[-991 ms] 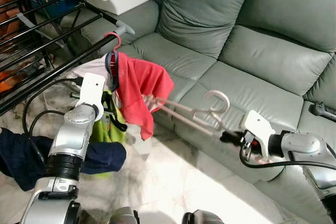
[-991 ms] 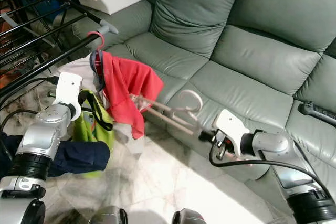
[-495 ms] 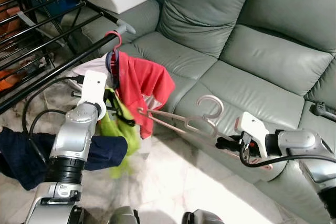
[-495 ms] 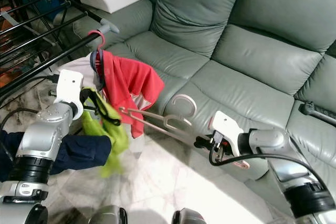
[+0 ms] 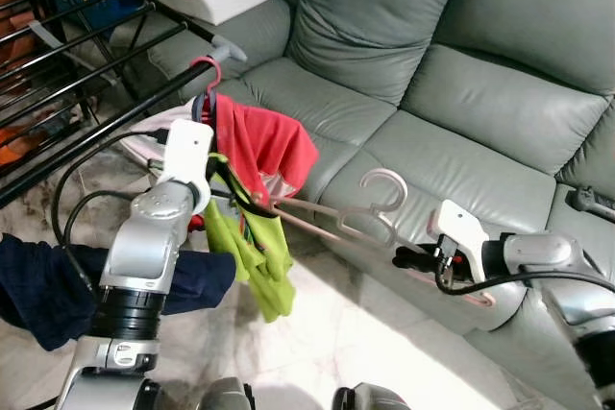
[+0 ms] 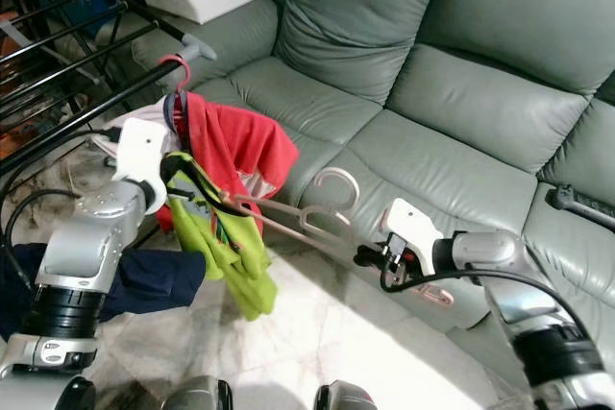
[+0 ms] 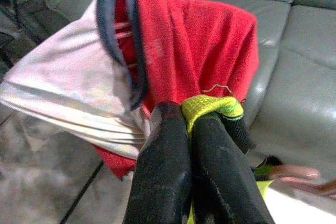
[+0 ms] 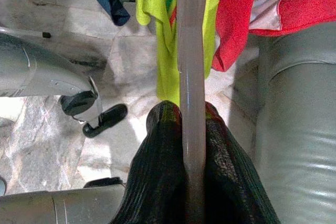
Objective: Hang hanger
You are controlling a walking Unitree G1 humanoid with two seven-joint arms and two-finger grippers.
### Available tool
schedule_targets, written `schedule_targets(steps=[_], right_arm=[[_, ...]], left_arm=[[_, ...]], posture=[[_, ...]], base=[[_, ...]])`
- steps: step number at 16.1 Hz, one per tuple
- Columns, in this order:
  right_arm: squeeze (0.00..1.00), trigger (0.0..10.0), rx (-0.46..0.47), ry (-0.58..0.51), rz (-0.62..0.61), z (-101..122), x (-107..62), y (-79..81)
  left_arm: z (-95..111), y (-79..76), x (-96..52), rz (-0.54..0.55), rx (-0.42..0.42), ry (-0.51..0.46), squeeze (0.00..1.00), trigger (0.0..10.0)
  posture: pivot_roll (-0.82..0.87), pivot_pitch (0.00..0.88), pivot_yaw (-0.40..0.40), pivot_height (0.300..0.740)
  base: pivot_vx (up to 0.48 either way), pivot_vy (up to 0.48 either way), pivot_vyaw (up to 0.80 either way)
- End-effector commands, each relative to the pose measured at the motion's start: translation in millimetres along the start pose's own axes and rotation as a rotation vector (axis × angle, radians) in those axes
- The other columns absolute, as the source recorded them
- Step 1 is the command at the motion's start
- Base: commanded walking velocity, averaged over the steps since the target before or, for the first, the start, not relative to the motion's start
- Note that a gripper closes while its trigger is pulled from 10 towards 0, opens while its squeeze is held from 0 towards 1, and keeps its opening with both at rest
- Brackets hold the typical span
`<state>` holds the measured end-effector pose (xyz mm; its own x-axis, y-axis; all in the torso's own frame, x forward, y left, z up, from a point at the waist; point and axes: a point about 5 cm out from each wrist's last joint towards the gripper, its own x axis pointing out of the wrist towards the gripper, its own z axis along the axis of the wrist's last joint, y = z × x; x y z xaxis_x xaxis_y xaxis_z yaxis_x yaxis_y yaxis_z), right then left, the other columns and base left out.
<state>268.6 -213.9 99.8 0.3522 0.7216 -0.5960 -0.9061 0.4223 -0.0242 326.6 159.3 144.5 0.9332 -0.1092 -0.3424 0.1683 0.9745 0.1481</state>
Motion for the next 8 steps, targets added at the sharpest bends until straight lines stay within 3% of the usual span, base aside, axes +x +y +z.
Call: schedule_targets(steps=[1, 5, 8], right_arm=[[0.00, 10.0, -0.018, 0.003, 0.009, 2, 2.0, -2.2], [0.00, 10.0, -0.019, 0.002, -0.015, 4, 10.8, -13.2], [0.00, 10.0, -0.023, -0.009, -0.064, 5, 13.4, -21.9]], left_arm=[[12, -4.5, -4.7, -0.021, 0.009, -0.030, 0.00, 10.0], [18, -26.3, -13.4, -0.146, 0.021, -0.029, 0.00, 10.0], [18, -31.6, -18.4, -0.181, 0.024, -0.009, 0.00, 10.0]], posture=[[-0.03, 0.047, -0.019, 0.740], [-0.03, 0.045, -0.025, 0.740], [-0.02, 0.045, -0.027, 0.740]], base=[[0.000, 0.000, 0.00], [0.000, 0.000, 0.00], [0.000, 0.000, 0.00]])
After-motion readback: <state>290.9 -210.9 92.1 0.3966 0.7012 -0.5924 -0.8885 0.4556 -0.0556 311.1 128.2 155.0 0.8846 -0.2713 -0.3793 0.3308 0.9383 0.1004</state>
